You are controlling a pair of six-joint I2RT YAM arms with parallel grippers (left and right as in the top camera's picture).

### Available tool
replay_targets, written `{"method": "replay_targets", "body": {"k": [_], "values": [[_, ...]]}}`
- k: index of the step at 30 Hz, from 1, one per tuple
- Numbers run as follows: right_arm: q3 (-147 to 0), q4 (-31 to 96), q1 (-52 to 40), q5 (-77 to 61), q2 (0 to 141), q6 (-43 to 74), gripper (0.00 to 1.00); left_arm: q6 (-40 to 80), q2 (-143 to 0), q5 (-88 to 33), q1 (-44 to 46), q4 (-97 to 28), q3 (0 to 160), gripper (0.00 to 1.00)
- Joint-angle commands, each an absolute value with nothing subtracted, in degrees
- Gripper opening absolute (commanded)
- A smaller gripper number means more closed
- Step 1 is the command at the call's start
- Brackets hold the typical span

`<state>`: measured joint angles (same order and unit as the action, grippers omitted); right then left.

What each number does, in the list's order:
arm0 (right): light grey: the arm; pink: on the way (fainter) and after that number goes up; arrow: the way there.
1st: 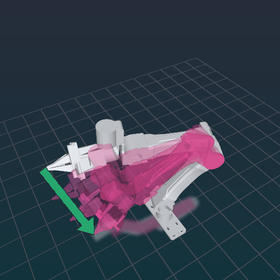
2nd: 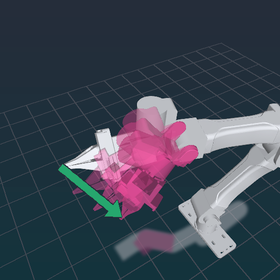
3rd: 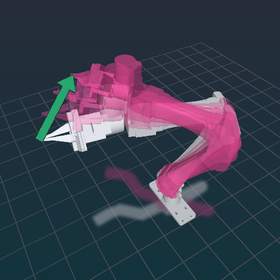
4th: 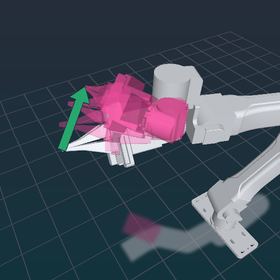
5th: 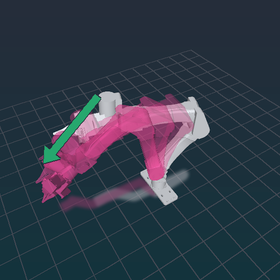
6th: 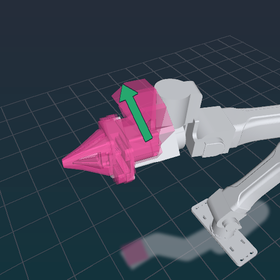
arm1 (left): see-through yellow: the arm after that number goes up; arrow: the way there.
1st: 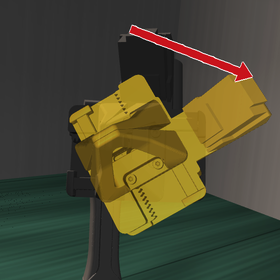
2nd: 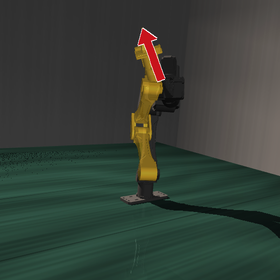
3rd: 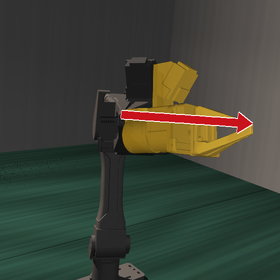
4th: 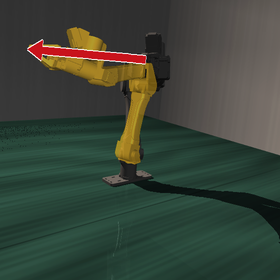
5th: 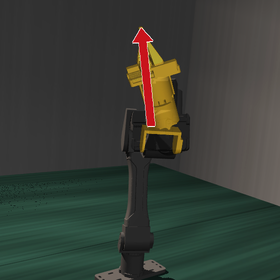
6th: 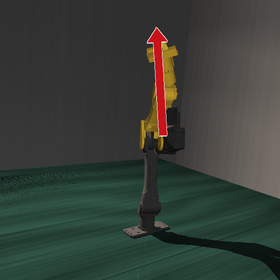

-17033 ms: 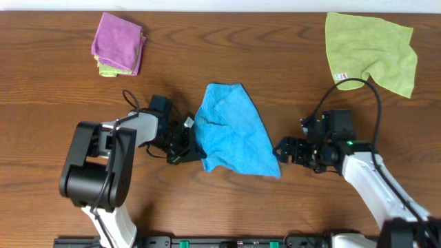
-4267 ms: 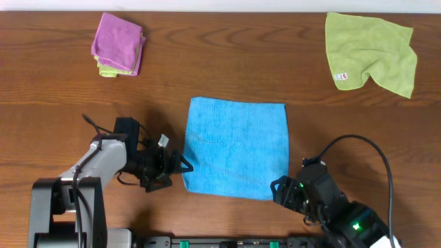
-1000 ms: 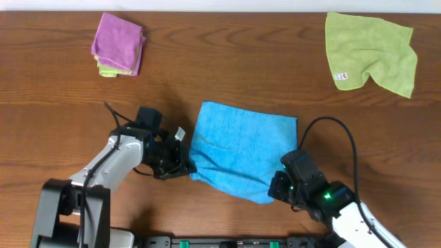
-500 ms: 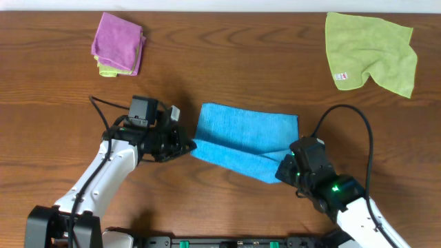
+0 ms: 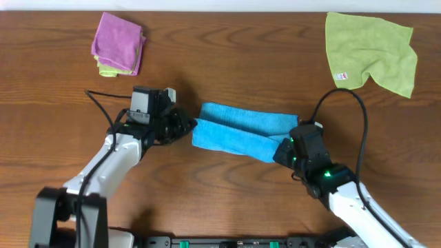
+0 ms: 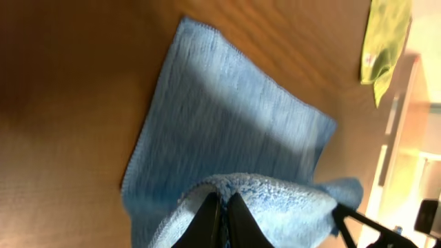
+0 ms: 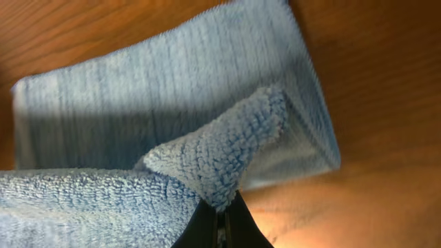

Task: Fold the cloth
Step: 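Lift the near edge and fold it away over the far edge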

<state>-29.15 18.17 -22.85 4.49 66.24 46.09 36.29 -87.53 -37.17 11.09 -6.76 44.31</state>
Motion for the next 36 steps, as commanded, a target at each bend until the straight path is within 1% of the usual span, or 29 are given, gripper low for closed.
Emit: {"method": "replay_targets", "body": {"k": [1, 9, 18, 27, 36], "values": [[-30.57, 16.82, -20.8, 7.77, 68.18, 43.31, 0.01, 38.87, -89.71, -35.38, 10.92, -4.05, 45.19, 0.06], [-31.38, 9.15, -15.92, 7.7, 71.88, 39.94, 0.01, 41.76, -91.53, -32.4, 10.92, 2.98, 45.23, 0.06], [-32.16, 1.76, -15.29, 7.07, 78.48, 38.87, 0.01, 43.92, -92.64, -30.87, 11.33, 8.25, 45.23, 0.06], [-35.83, -3.81, -15.22, 7.6, 86.24, 36.12, 0.01, 44.82, -95.13, -31.11, 11.4, 9.21, 45.23, 0.06], [-40.53, -4.12, -14.76, 9.21, 91.55, 35.0, 0.01, 44.82, -95.13, -31.64, 11.38, 9.28, 45.3, 0.06]]}}
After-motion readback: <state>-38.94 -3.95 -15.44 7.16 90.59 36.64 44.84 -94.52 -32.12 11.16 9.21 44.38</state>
